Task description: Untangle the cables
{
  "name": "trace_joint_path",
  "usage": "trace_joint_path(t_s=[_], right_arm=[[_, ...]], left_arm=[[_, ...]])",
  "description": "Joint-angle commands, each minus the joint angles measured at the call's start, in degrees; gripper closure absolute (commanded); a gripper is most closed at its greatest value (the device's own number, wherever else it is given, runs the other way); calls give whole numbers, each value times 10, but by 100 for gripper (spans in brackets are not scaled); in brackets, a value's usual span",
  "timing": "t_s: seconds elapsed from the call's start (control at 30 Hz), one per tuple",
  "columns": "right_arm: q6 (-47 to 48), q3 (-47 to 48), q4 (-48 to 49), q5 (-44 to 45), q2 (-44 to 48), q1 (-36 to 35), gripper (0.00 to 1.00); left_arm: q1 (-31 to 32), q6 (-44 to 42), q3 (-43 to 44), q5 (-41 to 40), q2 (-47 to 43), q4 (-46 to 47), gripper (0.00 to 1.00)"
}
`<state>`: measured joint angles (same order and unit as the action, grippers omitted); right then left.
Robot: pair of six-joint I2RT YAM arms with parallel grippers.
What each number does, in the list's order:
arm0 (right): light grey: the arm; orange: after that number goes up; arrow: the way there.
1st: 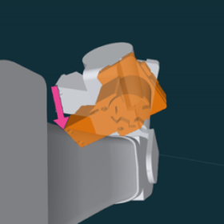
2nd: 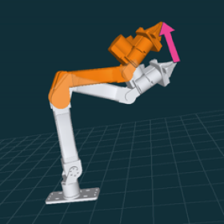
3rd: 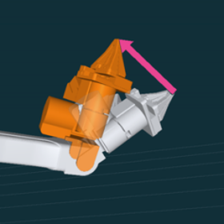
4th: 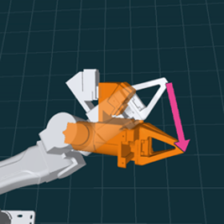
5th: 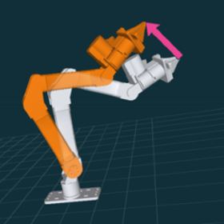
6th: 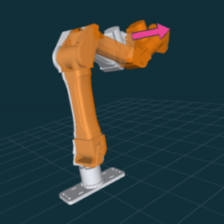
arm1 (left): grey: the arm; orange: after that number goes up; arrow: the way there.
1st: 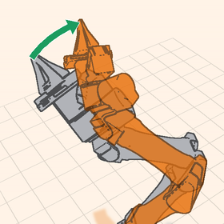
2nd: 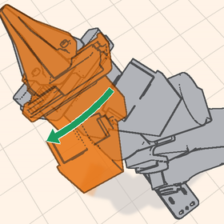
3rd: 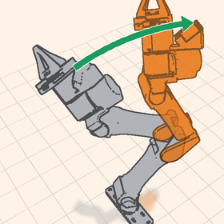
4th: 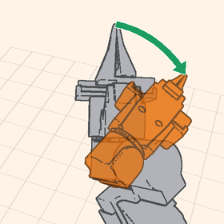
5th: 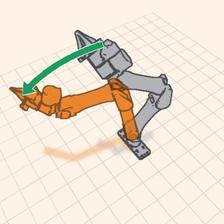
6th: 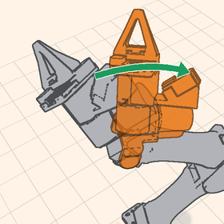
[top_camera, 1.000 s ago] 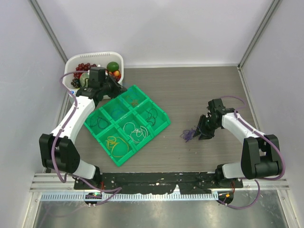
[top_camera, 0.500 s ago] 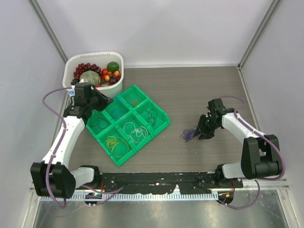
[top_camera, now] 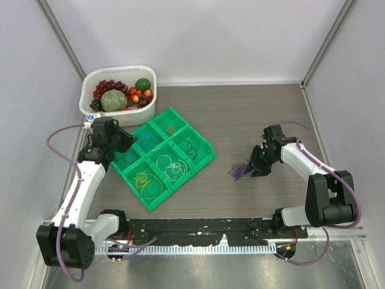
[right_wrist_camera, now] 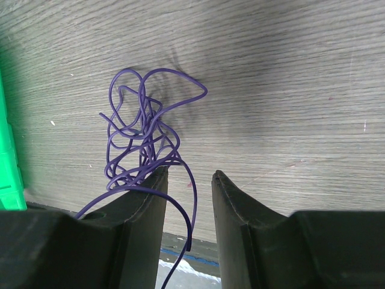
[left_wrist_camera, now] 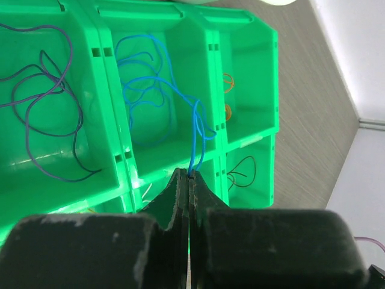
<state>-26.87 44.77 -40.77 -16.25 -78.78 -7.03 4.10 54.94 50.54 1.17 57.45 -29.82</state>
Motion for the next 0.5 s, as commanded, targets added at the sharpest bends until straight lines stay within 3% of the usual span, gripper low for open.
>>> trace_joint_path(t_s=[0.0, 0.13, 0.27, 0.3, 0.47], right_arm=[[7, 4, 5, -6, 2, -4, 59], [7, 7, 2, -6, 4, -6, 59], [7, 14, -1, -4, 6, -9, 59], [7, 18, -2, -4, 6, -9, 59], [6, 30, -5, 1, 8, -11, 59]], left_arm=[[-2, 9, 19, 37, 80, 40, 100], [-2, -8, 80, 90, 177, 28, 100], [-2, -29, 127, 86, 227, -23, 99], [-2, -34, 131, 85, 229, -28, 96], [-1, -52, 128, 92, 207, -51, 57]])
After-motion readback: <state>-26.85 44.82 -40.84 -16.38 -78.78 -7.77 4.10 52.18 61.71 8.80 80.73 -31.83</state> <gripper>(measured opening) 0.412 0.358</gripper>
